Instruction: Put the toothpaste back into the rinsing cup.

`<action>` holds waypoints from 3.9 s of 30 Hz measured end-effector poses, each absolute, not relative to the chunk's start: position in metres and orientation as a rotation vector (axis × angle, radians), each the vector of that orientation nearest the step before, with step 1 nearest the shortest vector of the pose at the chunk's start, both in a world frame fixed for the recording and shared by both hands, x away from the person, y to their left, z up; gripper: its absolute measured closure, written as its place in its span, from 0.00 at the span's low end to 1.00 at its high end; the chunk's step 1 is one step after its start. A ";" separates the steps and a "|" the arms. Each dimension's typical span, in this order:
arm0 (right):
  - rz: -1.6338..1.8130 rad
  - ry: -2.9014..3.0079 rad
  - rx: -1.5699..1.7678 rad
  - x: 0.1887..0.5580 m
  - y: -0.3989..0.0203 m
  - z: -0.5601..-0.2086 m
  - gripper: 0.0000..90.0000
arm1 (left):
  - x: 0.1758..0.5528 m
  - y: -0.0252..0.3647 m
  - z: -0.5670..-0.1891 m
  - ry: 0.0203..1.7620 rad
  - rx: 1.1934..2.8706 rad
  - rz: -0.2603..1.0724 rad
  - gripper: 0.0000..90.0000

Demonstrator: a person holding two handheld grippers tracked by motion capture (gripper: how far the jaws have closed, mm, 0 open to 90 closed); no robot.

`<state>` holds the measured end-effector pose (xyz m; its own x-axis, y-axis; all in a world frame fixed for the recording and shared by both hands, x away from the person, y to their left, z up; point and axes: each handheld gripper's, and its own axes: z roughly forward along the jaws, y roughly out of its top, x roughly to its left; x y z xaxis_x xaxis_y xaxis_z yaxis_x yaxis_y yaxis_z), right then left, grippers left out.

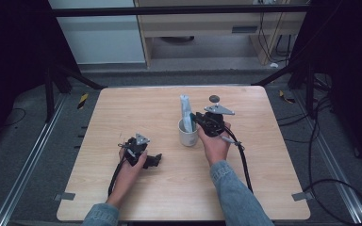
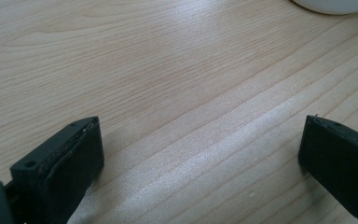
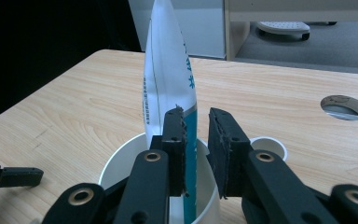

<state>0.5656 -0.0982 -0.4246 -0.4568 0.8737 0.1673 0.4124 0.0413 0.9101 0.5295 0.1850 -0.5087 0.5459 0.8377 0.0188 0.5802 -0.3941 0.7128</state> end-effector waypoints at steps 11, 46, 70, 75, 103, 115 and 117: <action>1.366 1.897 1.276 0.564 -0.101 -0.420 0.84 | 0.529 0.185 -0.509 1.137 2.120 0.501 0.00; 1.257 1.942 1.207 0.552 -0.109 -0.395 0.46 | 0.529 0.185 -0.509 1.138 2.119 0.500 0.00; 1.171 2.049 1.182 0.554 -0.134 -0.390 0.10 | 0.530 0.183 -0.509 1.125 2.128 0.498 0.00; 1.118 2.069 1.175 0.549 -0.142 -0.388 0.09 | 0.529 0.183 -0.509 1.120 2.124 0.497 0.00; 0.988 2.135 1.147 0.523 -0.197 -0.409 0.09 | 0.529 0.182 -0.509 1.129 2.118 0.500 0.00; 0.962 2.179 1.205 0.525 -0.201 -0.448 0.10 | 0.529 0.183 -0.509 1.127 2.121 0.501 0.00; 0.956 2.188 1.214 0.525 -0.201 -0.455 0.10 | 0.529 0.183 -0.509 1.127 2.122 0.501 0.00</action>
<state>0.5253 -0.2007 -0.4555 -0.5054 0.8610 -0.0579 0.5422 0.3690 0.7549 0.5286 0.1826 -0.5088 0.5522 0.8335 0.0213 0.5746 -0.3989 0.7146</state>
